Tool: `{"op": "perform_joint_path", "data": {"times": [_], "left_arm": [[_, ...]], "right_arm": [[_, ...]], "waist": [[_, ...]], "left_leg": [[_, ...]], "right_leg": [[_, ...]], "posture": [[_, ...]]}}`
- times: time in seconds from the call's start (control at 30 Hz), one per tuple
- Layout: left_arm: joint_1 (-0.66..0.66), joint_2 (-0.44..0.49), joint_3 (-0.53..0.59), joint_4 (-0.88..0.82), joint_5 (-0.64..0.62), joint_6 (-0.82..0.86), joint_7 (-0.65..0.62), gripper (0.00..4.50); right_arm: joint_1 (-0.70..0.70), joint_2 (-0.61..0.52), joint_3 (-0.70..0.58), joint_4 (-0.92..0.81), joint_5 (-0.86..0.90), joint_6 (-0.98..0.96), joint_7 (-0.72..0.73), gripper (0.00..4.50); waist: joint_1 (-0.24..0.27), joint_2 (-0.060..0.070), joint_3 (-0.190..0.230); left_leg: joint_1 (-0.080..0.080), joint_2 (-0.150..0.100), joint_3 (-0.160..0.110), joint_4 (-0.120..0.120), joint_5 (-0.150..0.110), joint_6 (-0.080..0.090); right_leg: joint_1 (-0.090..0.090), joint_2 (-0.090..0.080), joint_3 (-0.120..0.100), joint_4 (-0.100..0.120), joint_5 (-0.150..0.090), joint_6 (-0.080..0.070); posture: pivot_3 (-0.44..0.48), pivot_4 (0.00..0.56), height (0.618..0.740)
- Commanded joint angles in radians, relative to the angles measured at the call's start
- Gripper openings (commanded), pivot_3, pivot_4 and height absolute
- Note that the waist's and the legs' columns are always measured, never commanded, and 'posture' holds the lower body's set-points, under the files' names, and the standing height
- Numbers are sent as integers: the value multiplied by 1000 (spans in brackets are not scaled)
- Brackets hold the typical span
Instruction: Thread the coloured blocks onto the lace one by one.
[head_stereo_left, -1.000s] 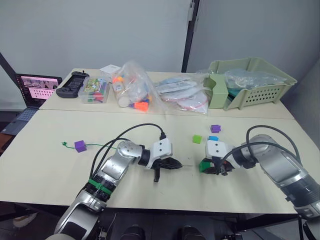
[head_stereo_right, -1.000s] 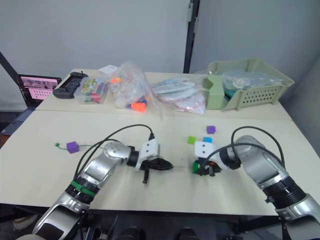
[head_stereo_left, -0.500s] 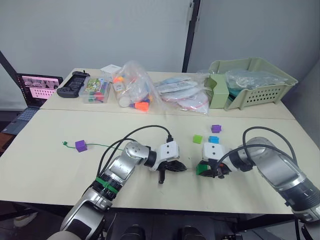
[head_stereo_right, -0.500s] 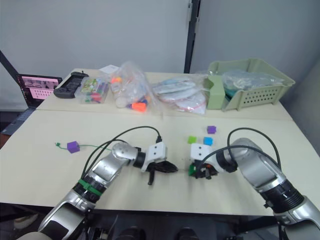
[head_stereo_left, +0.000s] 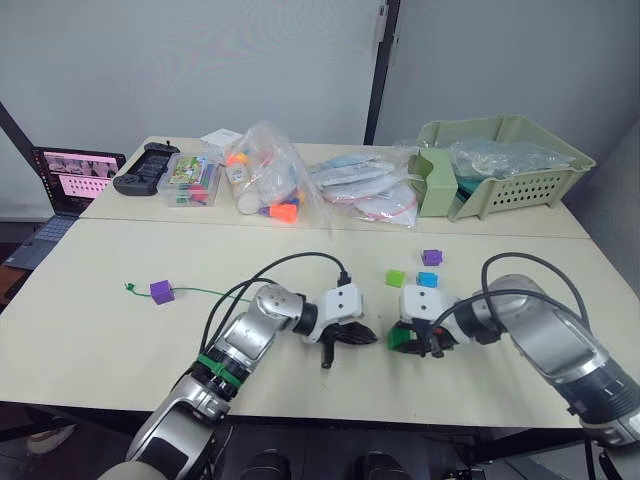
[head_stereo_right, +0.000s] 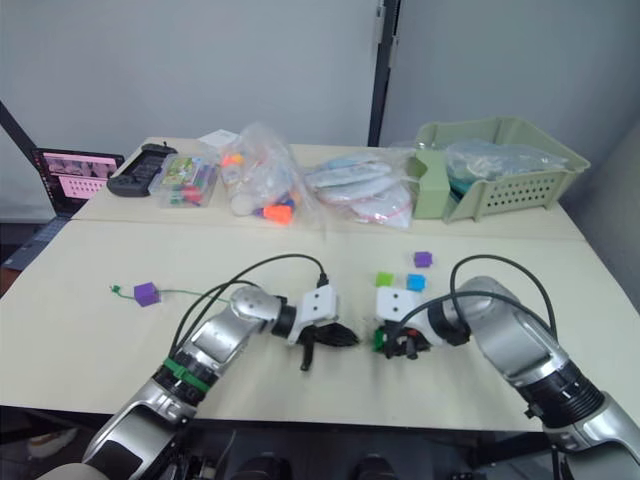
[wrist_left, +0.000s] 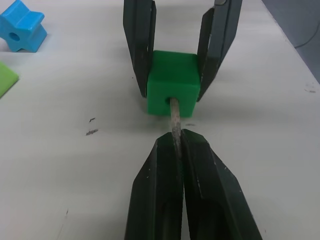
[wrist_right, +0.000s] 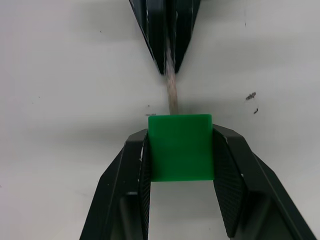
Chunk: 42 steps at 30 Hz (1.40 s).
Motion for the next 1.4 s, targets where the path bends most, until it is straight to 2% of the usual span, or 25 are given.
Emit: {"op": "perform_joint_path", "data": {"times": [0.03,0.33,0.57,0.8,0.93,0.97,1.17,1.4], "left_arm": [[-24,-22,-9,0,-1,-7,-2,0],[-56,-83,3,59,12,-43,39,0],[-57,-79,4,72,12,-56,32,0],[-52,-68,31,60,-5,-39,33,2300],[-38,-21,42,22,-7,-74,4,3619],[-28,-3,45,7,-11,-79,-11,3835],[11,51,43,-18,-19,-93,-40,3906],[2,19,27,6,-5,-93,-21,3906]], "right_arm": [[6,-3,-32,-30,18,6,-5,1169],[23,-12,-46,-39,19,10,-5,1169],[24,-6,-47,-33,15,8,-4,1169],[22,-5,-44,-17,9,-4,-3,1169],[28,-8,-40,-5,3,-17,-2,1169],[28,-7,-39,-4,3,-18,-2,1169],[30,-1,-36,1,1,-23,-4,1169],[31,1,-35,-6,3,-16,-5,1169]], "waist": [[0,0,0],[1,0,0],[-1,0,0],[0,0,0],[-1,0,0],[-1,0,0],[-2,0,0],[0,0,0]], "left_leg": [[0,0,0,0,0,0],[0,0,0,0,0,0],[0,0,0,0,0,0],[0,0,0,0,0,0],[0,0,0,0,0,0],[0,0,0,0,0,0],[1,0,0,0,0,0],[0,0,0,0,0,0]], "right_leg": [[0,0,0,0,0,0],[0,0,0,0,0,0],[0,0,0,0,0,0],[0,0,0,0,0,0],[0,0,0,0,0,0],[0,0,0,0,0,0],[0,0,0,0,0,0],[1,0,0,0,0,0]], "posture": [[0,150,737],[0,150,737],[0,150,737],[0,150,737],[0,150,737],[0,150,737],[0,150,737],[0,150,737]]}}
